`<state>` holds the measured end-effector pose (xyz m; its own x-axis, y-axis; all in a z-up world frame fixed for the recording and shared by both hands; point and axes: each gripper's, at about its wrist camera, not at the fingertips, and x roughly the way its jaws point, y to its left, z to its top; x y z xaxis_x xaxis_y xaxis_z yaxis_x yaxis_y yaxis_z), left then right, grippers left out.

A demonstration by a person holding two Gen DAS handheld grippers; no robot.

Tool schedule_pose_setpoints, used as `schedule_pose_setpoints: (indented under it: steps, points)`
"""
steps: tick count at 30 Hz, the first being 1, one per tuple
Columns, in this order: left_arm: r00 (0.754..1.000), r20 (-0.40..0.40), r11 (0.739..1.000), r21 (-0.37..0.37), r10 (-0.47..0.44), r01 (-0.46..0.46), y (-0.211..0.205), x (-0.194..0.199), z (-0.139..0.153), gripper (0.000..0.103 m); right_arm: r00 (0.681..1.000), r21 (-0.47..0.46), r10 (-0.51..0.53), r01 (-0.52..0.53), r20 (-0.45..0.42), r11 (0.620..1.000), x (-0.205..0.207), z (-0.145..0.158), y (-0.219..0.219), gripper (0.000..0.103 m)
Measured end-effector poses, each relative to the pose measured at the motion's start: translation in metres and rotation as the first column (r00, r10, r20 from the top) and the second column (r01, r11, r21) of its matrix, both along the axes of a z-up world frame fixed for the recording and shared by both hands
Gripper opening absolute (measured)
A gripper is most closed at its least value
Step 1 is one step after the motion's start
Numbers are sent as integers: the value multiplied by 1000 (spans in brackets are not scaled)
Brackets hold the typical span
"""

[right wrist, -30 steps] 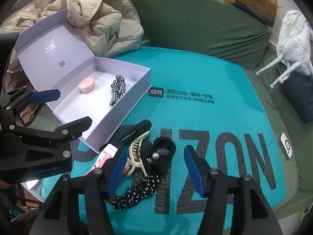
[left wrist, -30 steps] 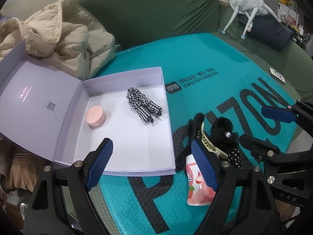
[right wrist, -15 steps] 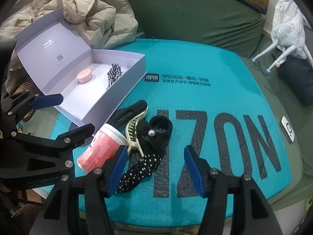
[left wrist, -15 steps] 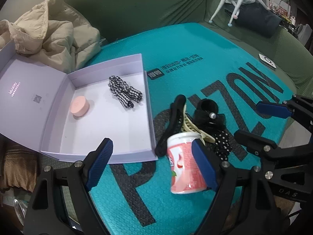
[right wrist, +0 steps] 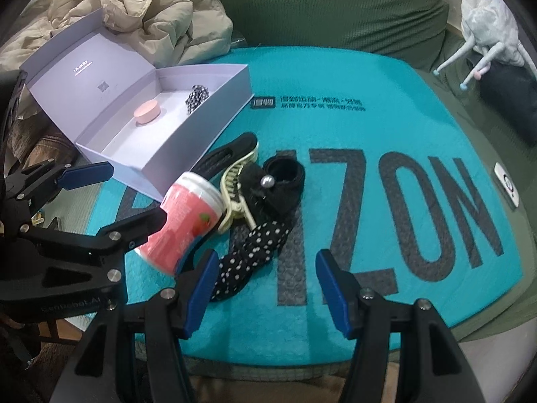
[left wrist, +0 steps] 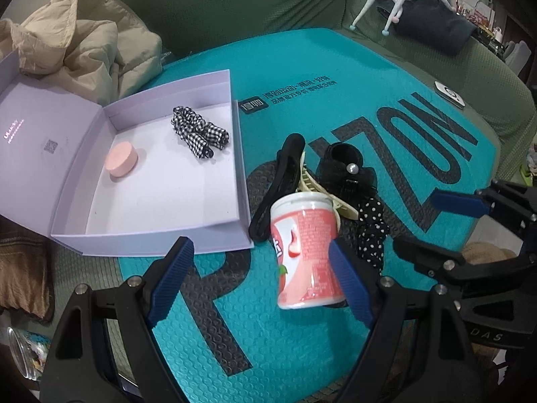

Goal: Organize objects
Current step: 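Withdraw both tools from the box back toward the remaining items, then grasp the candy jar with the left tool while the right tool grasps the polka-dot scrunchie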

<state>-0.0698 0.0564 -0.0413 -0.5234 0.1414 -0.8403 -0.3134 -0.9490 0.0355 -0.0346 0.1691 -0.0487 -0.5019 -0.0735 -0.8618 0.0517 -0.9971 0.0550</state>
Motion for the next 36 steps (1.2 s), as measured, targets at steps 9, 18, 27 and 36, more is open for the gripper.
schedule_pose_setpoints:
  steps: [9, 18, 27, 36]
  points:
    - [1000, 9, 1000, -10, 22, -22, -11, 3, -8, 82, 999, -45, 11, -9, 38, 999, 0, -18, -8, 61]
    - [999, 31, 1000, 15, 12, -12, -16, 7, -8, 82, 996, -80, 25, -19, 82, 997, -4, -38, -18, 61]
    - [998, 53, 999, 35, -24, 22, -1, 5, -12, 82, 996, -111, -22, 32, 90, 993, 2, -42, -3, 61]
    - [996, 69, 998, 30, -64, 62, 15, 2, -21, 82, 994, -73, -76, 82, 83, 994, 6, -41, 17, 61]
